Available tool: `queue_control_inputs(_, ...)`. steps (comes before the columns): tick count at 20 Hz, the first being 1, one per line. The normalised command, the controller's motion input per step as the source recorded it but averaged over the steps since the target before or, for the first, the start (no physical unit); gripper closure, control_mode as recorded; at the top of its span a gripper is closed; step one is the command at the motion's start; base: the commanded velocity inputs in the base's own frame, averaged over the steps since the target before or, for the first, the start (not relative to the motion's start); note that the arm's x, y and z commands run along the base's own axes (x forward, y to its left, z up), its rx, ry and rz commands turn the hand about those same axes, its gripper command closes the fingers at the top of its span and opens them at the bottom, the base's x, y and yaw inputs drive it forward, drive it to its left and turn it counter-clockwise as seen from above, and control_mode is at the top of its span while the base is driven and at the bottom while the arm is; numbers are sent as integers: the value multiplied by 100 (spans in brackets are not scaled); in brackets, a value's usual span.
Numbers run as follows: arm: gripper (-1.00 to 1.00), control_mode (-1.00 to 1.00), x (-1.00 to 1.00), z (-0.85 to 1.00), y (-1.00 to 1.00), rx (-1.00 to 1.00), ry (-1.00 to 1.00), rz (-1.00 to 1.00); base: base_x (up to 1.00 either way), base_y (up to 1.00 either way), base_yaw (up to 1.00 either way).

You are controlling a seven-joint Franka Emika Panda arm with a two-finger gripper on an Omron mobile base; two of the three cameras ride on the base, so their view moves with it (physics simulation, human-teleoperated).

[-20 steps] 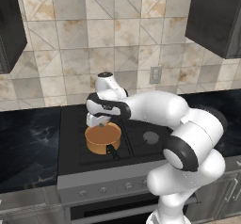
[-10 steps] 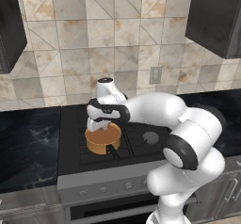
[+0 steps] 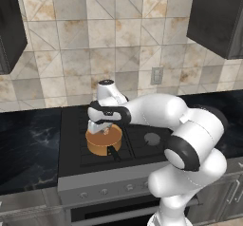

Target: Pick up the sugar cube(s) and place them in the saucepan with hot chocolate.

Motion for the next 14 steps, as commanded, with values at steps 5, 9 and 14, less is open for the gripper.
queue_control_inputs(5, -100, -100, 0, 0, 0, 0, 0, 0, 0, 0, 0)
queue_control_inputs(9, -100, -100, 0, 0, 0, 0, 0, 0, 0, 0, 0)
queue_control_inputs(14, -100, -100, -9, 1, 0, 0, -5, 0, 0, 0, 0)
